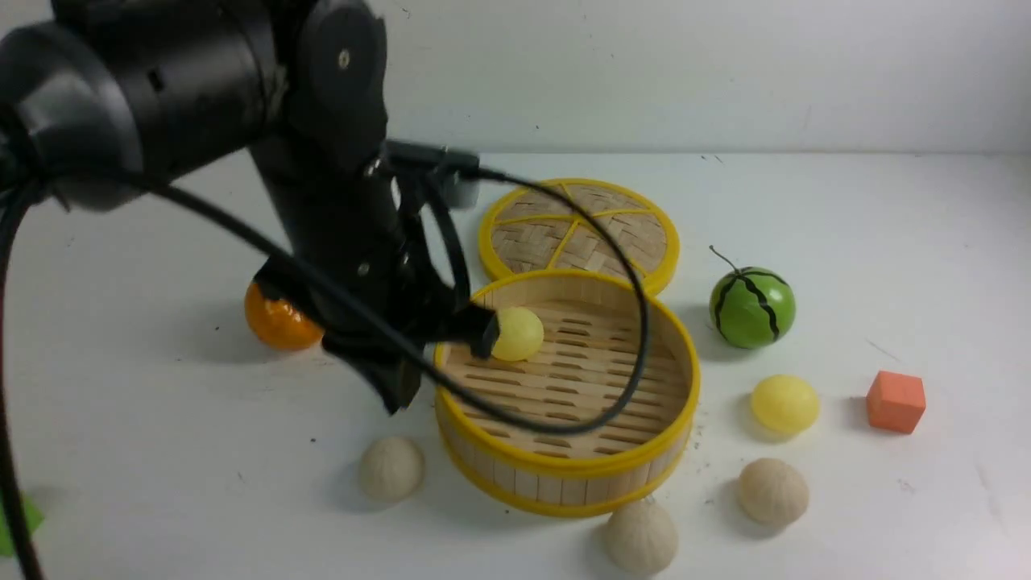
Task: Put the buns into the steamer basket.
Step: Use the left arm to grab a steamed stuffed bun
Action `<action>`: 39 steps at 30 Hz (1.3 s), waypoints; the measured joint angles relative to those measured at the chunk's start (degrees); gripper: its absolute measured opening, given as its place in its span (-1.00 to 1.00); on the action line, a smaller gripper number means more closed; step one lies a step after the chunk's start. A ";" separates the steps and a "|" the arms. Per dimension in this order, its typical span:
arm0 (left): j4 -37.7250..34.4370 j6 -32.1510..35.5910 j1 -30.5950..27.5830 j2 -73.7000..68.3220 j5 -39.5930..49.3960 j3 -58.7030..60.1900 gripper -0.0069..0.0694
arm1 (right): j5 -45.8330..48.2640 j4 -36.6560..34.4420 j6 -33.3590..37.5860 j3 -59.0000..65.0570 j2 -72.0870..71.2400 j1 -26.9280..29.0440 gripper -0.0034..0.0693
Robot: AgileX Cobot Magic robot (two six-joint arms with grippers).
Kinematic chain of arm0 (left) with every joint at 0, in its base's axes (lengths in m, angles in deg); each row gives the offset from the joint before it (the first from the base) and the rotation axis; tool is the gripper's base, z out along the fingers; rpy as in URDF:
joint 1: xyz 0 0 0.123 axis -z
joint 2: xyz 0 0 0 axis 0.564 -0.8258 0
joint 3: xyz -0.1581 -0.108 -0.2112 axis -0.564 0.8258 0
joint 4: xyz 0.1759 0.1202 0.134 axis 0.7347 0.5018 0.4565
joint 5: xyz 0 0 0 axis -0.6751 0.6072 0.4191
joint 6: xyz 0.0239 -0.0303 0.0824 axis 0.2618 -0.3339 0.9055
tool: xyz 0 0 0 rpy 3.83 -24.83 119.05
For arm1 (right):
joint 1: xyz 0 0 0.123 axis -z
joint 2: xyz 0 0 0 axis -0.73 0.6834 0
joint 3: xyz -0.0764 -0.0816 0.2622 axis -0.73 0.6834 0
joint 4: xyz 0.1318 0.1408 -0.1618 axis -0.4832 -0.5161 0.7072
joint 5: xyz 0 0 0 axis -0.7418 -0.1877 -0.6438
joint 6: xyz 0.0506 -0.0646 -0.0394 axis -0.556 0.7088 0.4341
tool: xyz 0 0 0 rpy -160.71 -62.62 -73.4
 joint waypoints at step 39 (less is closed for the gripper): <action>-0.03 4.85 -4.58 -8.44 -19.54 7.15 -0.11 | 0.00 -0.05 0.00 0.00 0.00 0.00 -0.25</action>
